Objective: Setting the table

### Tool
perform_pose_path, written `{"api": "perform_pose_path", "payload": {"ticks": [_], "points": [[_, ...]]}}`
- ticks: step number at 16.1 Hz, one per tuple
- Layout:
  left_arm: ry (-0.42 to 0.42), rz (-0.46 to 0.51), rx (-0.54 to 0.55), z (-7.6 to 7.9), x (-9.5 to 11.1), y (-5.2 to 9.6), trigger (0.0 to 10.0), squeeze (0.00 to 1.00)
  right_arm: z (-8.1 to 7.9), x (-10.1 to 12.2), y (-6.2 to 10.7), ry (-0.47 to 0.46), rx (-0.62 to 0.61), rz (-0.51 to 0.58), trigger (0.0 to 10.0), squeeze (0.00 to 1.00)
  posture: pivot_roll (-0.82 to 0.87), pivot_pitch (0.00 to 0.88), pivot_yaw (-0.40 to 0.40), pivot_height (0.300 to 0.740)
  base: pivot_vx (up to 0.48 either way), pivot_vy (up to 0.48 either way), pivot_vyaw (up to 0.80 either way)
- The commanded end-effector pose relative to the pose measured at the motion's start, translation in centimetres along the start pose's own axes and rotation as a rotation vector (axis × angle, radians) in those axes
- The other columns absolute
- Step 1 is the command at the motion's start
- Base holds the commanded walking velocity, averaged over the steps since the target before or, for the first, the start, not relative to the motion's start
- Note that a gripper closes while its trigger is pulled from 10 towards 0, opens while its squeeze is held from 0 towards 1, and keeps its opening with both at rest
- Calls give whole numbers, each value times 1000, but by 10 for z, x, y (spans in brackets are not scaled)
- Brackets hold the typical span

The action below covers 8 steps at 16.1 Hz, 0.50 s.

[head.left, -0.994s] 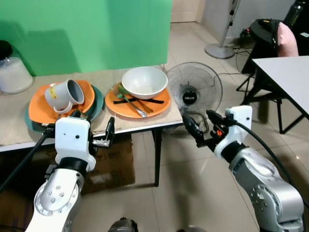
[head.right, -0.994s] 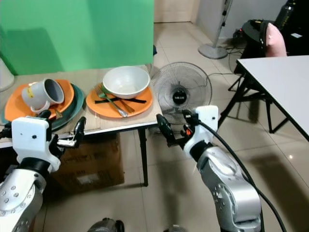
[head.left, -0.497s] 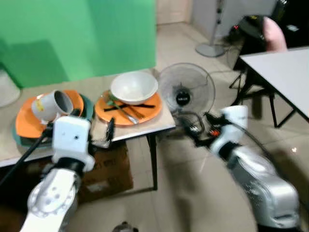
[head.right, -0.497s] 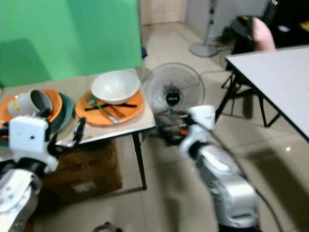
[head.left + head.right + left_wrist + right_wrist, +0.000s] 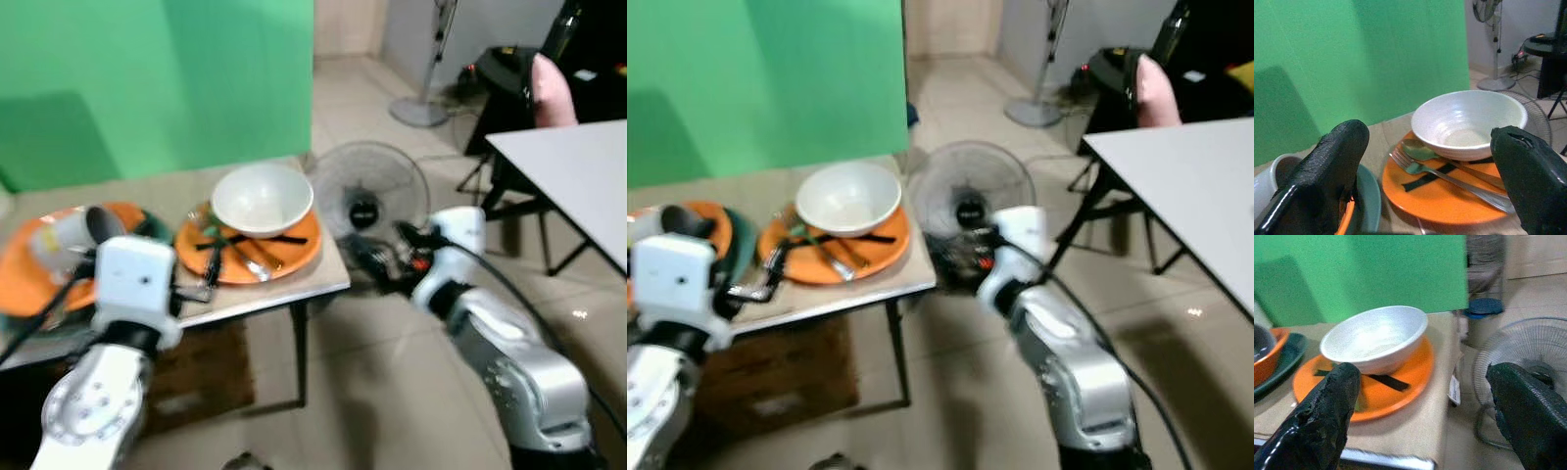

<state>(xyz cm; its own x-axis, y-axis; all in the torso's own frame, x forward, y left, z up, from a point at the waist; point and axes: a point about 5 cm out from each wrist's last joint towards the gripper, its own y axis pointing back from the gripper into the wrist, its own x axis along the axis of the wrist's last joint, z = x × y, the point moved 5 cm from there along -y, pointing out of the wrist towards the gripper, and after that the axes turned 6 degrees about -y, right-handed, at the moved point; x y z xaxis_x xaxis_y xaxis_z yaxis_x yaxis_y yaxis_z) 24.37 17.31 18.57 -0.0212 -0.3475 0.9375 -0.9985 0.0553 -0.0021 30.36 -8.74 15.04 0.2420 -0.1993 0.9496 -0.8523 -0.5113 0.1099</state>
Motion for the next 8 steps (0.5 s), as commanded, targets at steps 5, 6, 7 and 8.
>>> {"api": "perform_pose_path", "payload": {"ticks": [5,6,7,8], "points": [[-21,14,-25,5,6,1,10000,0,13,13,-3,7,-46,46,10000,0,72,46,-7,740,311,0,320],[-32,18,-28,5,7,1,10000,0,14,16,-4,-5,-45,52,10000,0,73,47,-7,740,300,0,0],[-63,36,-51,5,11,1,10000,0,15,23,-9,10,-32,49,10000,0,73,48,-5,740,0,0,0],[-75,48,-64,6,13,1,10000,0,14,26,-12,11,-24,45,10000,0,73,50,-4,740,0,0,0]]}}
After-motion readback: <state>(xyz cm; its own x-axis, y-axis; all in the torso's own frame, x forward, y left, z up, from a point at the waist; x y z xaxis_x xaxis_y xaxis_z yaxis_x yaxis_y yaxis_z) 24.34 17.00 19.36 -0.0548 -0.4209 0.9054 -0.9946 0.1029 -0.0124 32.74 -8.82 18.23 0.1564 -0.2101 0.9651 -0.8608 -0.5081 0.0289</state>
